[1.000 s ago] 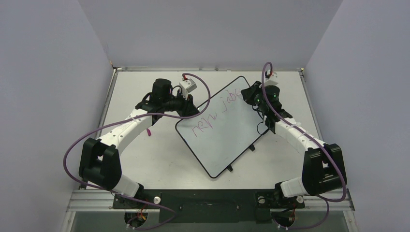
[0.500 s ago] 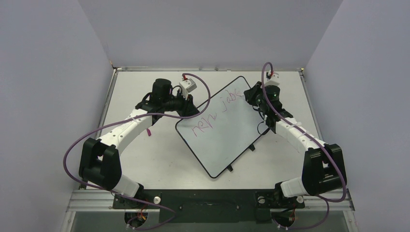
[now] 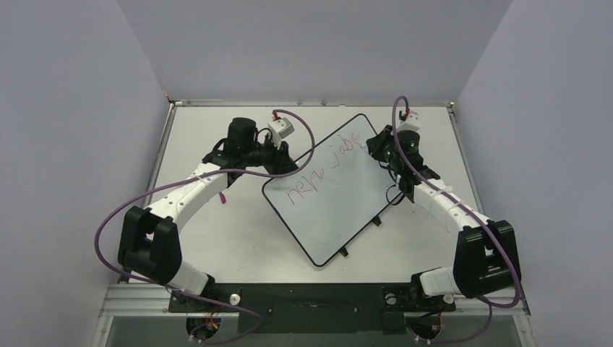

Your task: Write a sentence on the whiteboard

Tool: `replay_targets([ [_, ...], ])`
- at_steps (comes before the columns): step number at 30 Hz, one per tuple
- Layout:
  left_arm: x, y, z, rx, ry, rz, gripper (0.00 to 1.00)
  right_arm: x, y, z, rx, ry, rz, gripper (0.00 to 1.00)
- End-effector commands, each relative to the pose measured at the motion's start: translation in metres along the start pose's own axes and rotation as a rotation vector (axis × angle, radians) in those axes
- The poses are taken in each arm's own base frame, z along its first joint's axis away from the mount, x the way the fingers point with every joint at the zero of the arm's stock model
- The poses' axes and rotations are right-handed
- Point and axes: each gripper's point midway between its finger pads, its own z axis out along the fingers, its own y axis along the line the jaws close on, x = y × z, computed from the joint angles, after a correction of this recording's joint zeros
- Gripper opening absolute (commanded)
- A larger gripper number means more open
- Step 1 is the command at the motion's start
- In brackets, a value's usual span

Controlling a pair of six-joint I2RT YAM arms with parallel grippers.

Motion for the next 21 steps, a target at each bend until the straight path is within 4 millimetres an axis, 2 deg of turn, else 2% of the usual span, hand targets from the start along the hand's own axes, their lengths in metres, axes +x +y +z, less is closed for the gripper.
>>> replay_targets([
  [1, -0.013, 0.001, 0.001, 0.002, -0.04, 0.126, 0.0, 0.001, 0.002, -0.007, -0.006, -0.007, 0.001, 0.0],
  [11, -0.013, 0.001, 0.001, 0.002, -0.041, 0.126, 0.0, 0.004, 0.021, -0.007, -0.057, 0.005, 0.005, 0.0],
  [21, -0.013, 0.0, 0.0, 0.002, -0.042, 0.127, 0.0, -0.008, 0.04, -0.012, -0.097, -0.012, 0.007, 0.0],
])
